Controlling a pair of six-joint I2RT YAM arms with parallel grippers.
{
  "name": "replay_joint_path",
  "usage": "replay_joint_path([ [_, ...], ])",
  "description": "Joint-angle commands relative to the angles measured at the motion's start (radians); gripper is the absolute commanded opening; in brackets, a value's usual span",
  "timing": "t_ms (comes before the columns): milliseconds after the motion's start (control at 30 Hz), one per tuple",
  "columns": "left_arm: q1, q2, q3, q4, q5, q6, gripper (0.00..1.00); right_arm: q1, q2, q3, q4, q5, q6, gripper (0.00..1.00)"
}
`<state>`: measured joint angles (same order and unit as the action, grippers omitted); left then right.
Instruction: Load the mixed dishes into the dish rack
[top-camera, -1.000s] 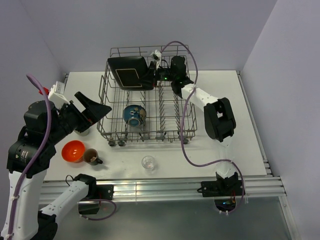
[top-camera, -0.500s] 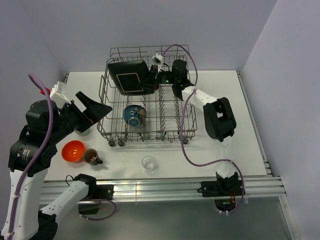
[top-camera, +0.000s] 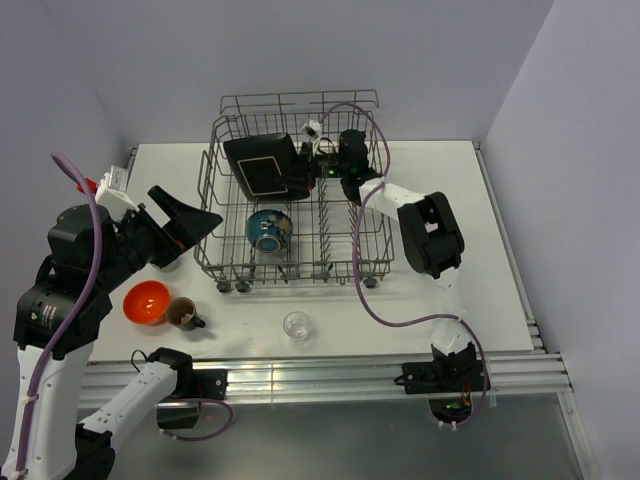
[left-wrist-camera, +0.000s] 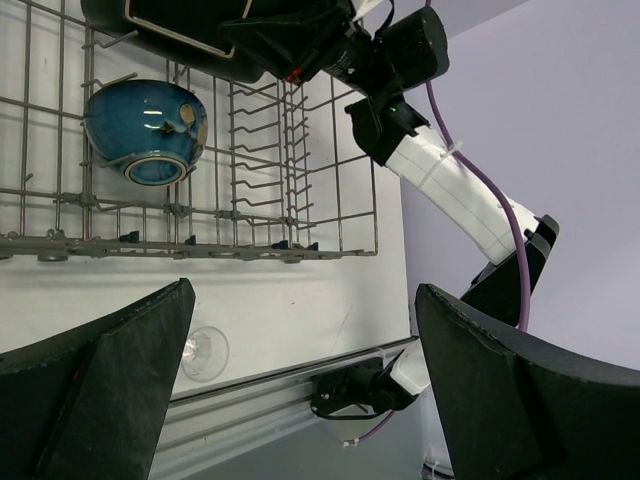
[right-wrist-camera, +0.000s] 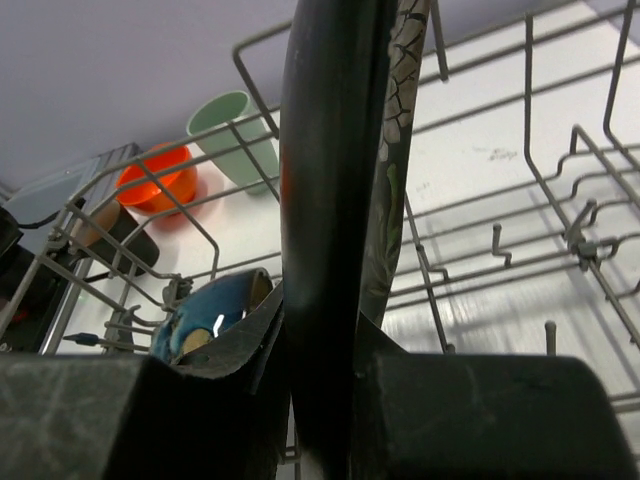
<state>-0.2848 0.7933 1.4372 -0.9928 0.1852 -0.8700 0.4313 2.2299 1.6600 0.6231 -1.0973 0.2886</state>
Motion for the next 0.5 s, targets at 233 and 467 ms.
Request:
replay_joint_path([
  [233, 0.001, -0.011, 0.0, 0.014, -0.016, -0.014, 0.99, -0.009, 0.013, 0.044, 0.041, 0.096, -0.086, 0.0],
  [467, 0.001, -0.006, -0.004, 0.019, -0.015, -0.004, 0.99, -0.011, 0.022, 0.076, 0.024, 0.076, -0.092, 0.0],
])
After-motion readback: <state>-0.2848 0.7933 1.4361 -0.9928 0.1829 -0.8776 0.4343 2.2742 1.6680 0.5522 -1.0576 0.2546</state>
